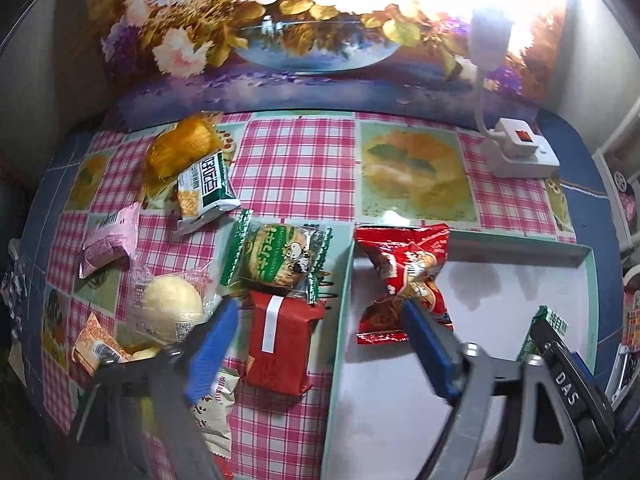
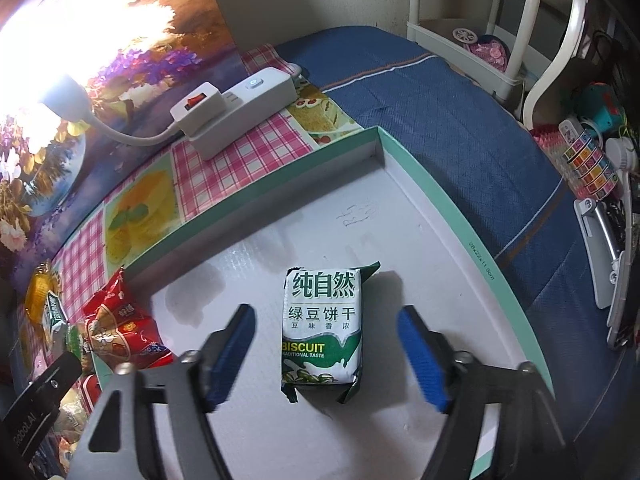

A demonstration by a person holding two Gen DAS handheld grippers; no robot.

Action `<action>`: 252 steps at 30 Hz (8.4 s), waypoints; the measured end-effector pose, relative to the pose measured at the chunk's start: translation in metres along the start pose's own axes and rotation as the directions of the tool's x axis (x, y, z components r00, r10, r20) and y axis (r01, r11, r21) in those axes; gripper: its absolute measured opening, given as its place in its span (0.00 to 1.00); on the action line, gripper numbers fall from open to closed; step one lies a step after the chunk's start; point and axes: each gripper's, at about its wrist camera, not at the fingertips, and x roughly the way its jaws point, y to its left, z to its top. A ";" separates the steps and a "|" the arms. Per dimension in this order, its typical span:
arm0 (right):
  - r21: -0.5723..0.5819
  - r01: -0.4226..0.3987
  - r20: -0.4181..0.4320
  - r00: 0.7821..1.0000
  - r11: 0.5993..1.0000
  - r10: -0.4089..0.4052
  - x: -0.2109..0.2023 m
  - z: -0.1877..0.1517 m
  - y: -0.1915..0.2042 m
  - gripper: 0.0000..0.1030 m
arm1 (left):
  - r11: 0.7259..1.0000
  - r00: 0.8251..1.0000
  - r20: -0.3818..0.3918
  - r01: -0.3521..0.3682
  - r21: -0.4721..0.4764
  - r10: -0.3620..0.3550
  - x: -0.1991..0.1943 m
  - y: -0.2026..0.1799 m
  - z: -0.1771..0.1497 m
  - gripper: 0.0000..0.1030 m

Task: Organize snacks
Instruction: 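Lower the chip bag into the tray with the left tool while the right tool places the BISCUIT box, then open both tools and withdraw them from the tray toward the snacks, then grasp the tan wafer packet with the left tool while the right tool grasps the cream pastry packet, then carry the wafer packet over the tray with the left tool while the right tool carries the pastry packet, then open the left tool to drop the wafer packet while the right tool releases the pastry packet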

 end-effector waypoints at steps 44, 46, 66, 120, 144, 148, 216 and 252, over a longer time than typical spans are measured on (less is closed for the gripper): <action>-0.277 -0.148 0.109 0.977 0.950 0.184 -0.054 -0.066 0.079 1.00 | 0.974 0.978 0.179 -0.067 -0.216 0.107 -0.048 0.130 -0.048 0.97; -0.312 -0.185 0.118 0.966 0.932 0.231 -0.061 -0.074 0.089 1.00 | 0.969 0.976 0.182 -0.071 -0.236 0.116 -0.051 0.144 -0.054 0.97; -0.515 -0.363 -0.001 0.906 0.776 0.423 -0.077 -0.143 0.154 1.00 | 0.937 0.981 0.179 -0.011 -0.349 0.078 -0.037 0.251 -0.118 0.97; -0.714 -0.180 -0.041 0.976 0.677 0.215 -0.018 -0.201 0.231 0.73 | 0.944 0.998 -0.022 -0.063 -0.324 0.059 0.060 0.252 -0.103 0.77; -0.665 -0.218 -0.019 0.961 0.714 0.276 -0.047 -0.177 0.216 0.53 | 0.938 0.993 0.095 -0.038 -0.345 0.075 -0.002 0.258 -0.102 0.56; -0.642 -0.232 -0.004 0.954 0.731 0.299 -0.057 -0.167 0.210 0.53 | 0.944 0.989 0.119 -0.040 -0.327 0.083 -0.019 0.249 -0.099 0.56; 0.093 0.050 0.127 0.990 0.994 -0.061 -0.057 -0.029 -0.056 0.53 | 0.979 0.992 0.058 0.096 0.178 -0.108 -0.012 -0.042 -0.097 0.56; 0.045 0.041 -0.021 0.999 0.998 -0.040 -0.019 -0.036 -0.055 0.54 | 0.963 0.997 -0.002 0.071 0.259 -0.073 0.008 -0.056 -0.105 0.59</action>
